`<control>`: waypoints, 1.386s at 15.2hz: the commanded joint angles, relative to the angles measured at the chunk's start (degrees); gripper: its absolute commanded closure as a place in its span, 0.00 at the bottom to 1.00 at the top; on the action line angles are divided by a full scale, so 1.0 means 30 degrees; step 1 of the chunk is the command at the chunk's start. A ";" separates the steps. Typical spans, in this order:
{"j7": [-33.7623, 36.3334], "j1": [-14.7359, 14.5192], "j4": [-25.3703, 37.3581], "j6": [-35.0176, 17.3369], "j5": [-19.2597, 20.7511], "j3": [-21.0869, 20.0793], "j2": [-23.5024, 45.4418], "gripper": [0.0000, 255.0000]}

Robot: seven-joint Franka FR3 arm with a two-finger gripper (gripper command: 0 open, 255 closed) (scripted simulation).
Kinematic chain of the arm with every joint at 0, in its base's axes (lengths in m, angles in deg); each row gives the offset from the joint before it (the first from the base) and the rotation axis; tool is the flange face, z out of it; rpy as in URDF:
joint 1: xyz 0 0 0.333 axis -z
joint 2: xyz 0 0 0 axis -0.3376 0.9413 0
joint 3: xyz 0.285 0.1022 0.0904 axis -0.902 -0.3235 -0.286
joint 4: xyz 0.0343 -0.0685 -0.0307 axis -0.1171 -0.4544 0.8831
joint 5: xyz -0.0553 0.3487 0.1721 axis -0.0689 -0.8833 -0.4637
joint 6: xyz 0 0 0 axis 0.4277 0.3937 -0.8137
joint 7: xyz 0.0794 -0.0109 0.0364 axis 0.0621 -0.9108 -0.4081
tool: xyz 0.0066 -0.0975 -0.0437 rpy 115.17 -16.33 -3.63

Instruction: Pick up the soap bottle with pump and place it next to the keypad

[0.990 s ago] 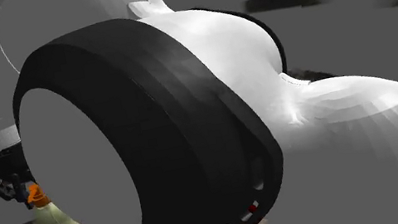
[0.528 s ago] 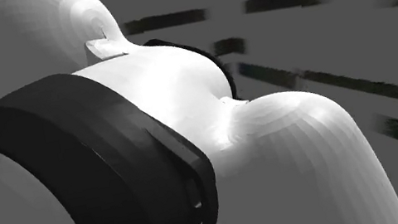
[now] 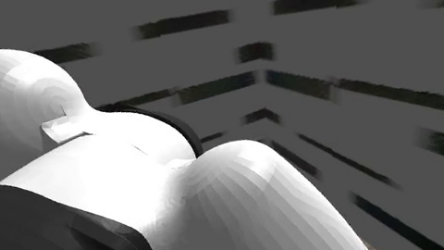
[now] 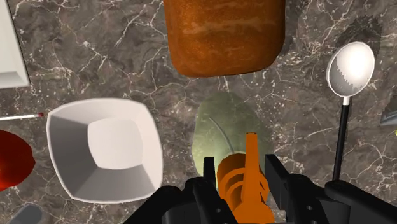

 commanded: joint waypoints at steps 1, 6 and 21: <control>0.0225 -0.0149 -0.0175 -0.0353 0.0060 -0.0012 0.0165 1.00; 0.0297 -0.0024 -0.1662 -0.1711 0.0064 -0.0001 0.0045 1.00; 0.0408 0.0088 -0.3387 -0.3528 0.0129 0.0041 0.0150 1.00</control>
